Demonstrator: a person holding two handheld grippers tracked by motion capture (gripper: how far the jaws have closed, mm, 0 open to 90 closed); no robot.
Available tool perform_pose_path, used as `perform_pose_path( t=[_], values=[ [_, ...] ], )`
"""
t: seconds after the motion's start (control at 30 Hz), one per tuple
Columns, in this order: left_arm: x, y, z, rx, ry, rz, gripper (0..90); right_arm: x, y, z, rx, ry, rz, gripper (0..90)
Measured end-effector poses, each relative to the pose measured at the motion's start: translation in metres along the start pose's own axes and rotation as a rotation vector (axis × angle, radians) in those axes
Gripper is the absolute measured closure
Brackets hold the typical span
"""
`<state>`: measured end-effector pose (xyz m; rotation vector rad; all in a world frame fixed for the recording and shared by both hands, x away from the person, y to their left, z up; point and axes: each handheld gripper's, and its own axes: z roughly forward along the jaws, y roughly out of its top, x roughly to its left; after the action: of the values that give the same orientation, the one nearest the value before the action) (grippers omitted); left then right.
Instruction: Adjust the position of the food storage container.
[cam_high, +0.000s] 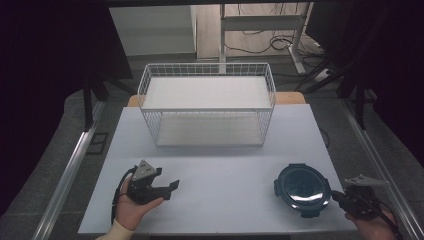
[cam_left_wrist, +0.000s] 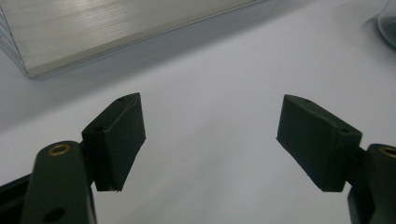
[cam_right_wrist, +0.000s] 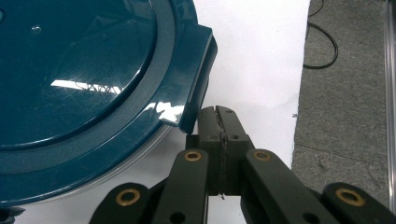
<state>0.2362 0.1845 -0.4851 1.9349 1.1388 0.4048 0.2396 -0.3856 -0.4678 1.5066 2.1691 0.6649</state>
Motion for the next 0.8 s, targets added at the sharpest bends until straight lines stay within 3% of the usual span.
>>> perform_pose_path(
  t=[0.23,0.4,0.63,0.8],
  values=[
    [-0.001,0.0,0.0,0.002,0.0,0.007,23.3,0.003,0.002,0.002,-0.003,-0.004,-0.015,89.9],
    [0.0,0.0,0.001,0.004,0.002,0.0,23.2,0.006,0.004,0.003,-0.008,0.018,-0.024,89.9],
    [0.002,0.0,0.0,0.009,0.006,-0.004,22.7,0.018,0.01,0.006,-0.017,0.017,-0.063,90.0],
    [0.002,0.0,0.0,0.01,0.008,-0.004,22.7,0.027,0.017,-0.001,-0.063,0.021,-0.072,90.0]
  ],
)
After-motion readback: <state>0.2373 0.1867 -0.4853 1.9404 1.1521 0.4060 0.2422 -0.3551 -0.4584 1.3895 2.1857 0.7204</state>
